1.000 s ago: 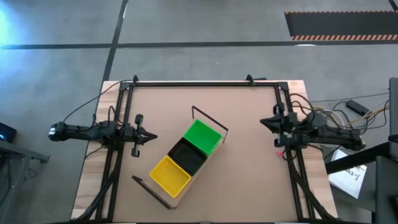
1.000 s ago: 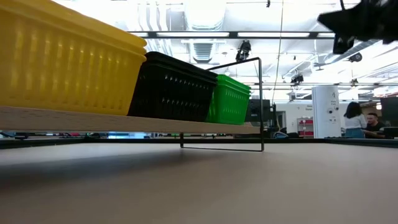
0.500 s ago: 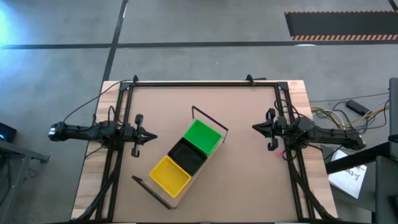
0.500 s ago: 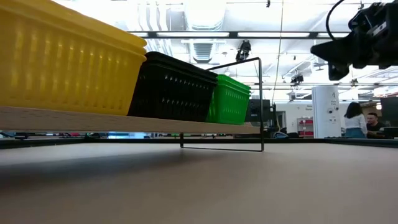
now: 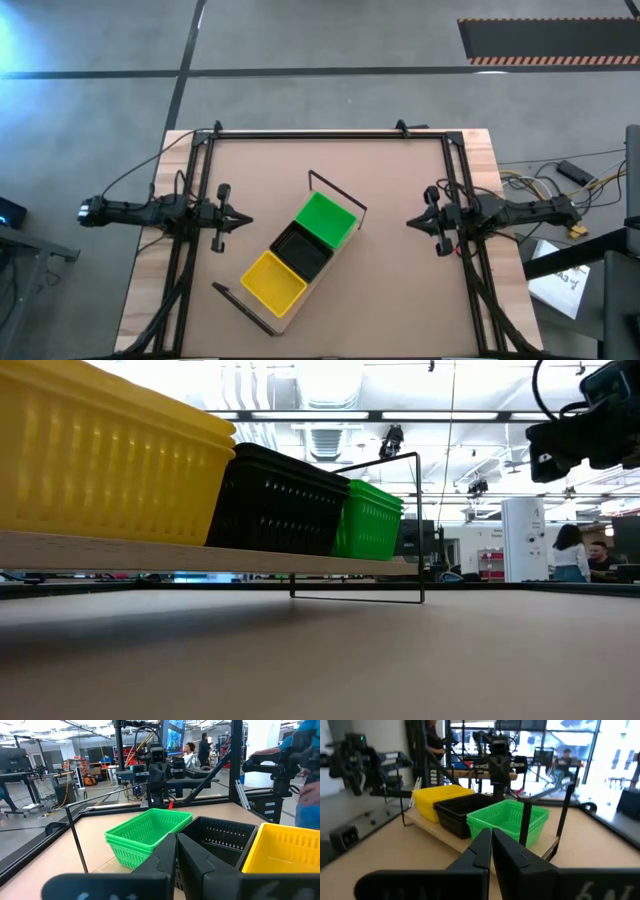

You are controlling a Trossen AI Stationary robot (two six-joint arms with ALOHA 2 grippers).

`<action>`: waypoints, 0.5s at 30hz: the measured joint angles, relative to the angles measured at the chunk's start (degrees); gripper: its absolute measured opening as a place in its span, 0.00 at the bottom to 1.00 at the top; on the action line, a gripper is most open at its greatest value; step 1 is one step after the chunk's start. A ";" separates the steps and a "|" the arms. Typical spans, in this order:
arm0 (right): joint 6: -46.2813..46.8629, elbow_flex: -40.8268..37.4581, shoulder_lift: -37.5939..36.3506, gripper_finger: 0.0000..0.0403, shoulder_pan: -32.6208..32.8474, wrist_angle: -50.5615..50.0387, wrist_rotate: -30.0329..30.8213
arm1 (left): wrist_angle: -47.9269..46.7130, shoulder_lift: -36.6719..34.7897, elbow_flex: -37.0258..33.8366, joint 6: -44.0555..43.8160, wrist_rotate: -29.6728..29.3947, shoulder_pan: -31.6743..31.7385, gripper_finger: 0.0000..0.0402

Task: Stack baskets on shelf by color
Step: Return to Home Position

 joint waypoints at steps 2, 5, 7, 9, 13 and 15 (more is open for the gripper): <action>-2.84 0.00 0.00 0.02 0.05 -0.02 -0.12 | 0.02 -0.03 0.00 0.00 0.00 0.01 0.00; -4.93 -0.02 0.24 0.02 0.03 0.00 0.09 | 0.02 0.10 0.00 0.00 0.00 -0.01 0.00; -4.94 -0.02 0.82 0.02 0.03 0.02 0.11 | 0.02 0.10 0.00 0.00 0.00 0.00 0.00; -4.22 -0.02 1.20 0.02 0.03 0.00 0.11 | 0.01 0.08 0.00 0.00 0.00 0.01 0.00; -3.96 -0.02 1.73 0.02 0.02 0.00 0.11 | 0.02 0.04 0.00 0.00 0.00 0.01 0.00; -3.94 -0.02 1.85 0.02 0.01 0.00 0.11 | 0.00 0.10 0.00 0.00 0.00 0.01 0.00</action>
